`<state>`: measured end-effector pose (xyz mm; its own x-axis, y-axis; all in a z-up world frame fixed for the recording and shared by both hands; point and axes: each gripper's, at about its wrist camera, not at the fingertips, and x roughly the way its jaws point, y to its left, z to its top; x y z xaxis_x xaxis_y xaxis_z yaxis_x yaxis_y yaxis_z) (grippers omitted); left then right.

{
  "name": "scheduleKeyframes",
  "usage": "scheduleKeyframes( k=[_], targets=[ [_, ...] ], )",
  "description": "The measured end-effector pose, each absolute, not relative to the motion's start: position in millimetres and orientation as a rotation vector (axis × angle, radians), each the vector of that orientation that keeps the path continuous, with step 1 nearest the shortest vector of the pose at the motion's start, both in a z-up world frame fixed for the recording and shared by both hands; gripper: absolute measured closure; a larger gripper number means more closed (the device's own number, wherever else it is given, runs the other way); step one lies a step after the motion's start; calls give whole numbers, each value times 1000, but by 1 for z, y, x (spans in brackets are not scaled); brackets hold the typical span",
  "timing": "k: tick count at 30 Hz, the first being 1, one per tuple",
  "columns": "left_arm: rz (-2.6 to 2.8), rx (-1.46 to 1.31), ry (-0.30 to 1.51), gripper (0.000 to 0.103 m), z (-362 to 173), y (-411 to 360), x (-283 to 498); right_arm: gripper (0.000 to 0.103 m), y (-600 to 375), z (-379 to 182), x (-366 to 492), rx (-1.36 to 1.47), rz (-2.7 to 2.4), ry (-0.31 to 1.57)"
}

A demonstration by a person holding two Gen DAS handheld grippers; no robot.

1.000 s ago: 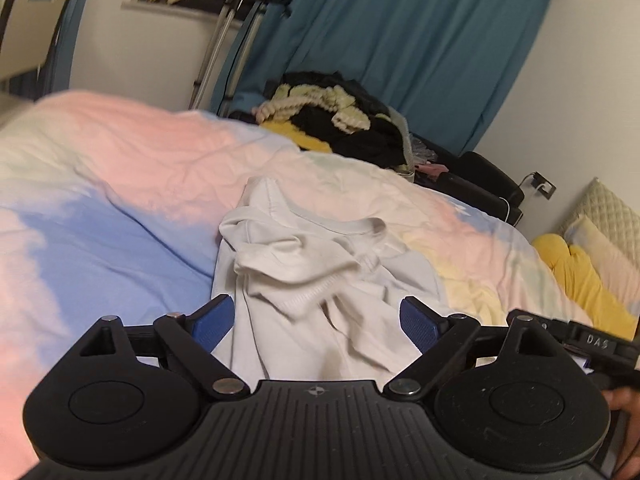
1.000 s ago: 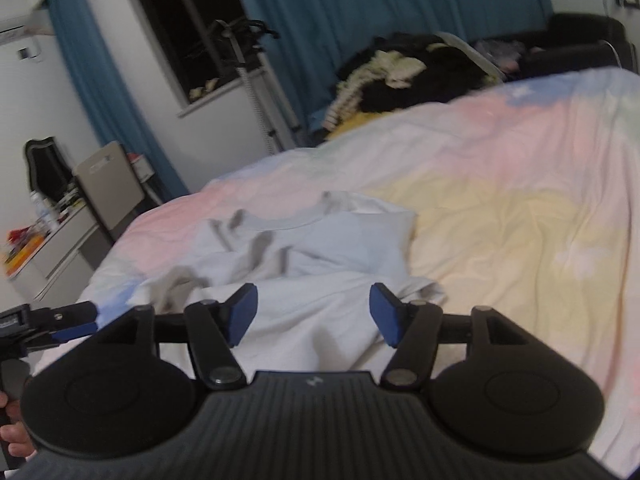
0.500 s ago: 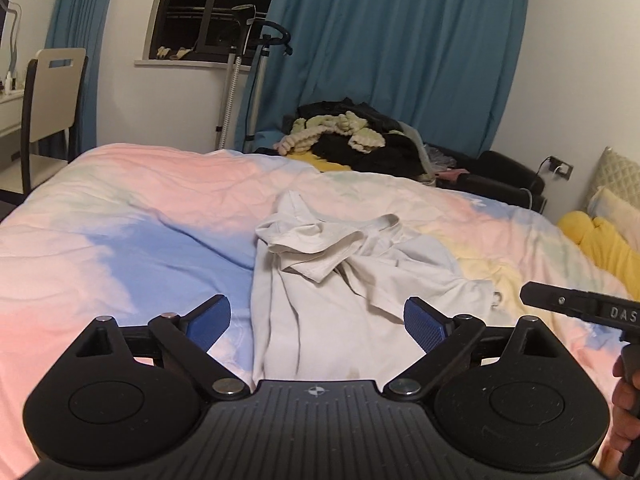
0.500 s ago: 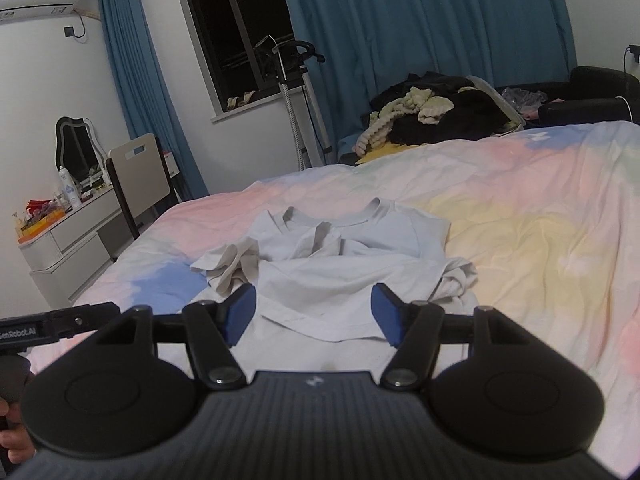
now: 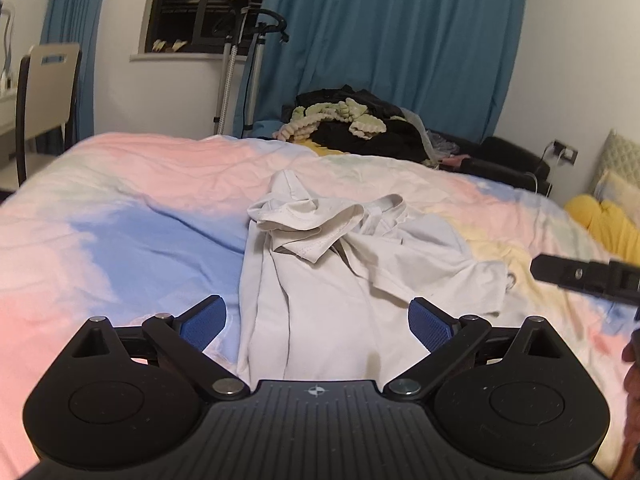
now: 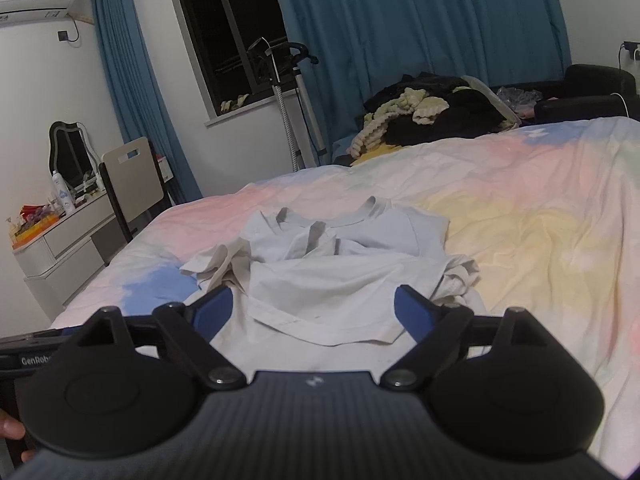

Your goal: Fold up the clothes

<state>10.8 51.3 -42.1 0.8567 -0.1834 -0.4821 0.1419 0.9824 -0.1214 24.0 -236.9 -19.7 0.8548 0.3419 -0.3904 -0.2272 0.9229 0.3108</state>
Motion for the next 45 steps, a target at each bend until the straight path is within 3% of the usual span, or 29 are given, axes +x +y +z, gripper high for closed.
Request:
scheduleKeyframes(
  k=[3, 21, 33, 45],
  targets=[
    [-168, -63, 516, 1, -43, 48, 11, 0, -236, -21, 26, 271, 308, 458],
    [-195, -207, 605, 1, -44, 62, 20, 0, -242, -28, 33, 326, 277, 508],
    [-287, -501, 727, 1, -50, 81, 20, 0, -272, -60, 39, 745, 304, 709],
    [-262, -941, 943, 1, -121, 117, 57, 0, -281, -109, 45, 1115, 249, 896]
  ],
)
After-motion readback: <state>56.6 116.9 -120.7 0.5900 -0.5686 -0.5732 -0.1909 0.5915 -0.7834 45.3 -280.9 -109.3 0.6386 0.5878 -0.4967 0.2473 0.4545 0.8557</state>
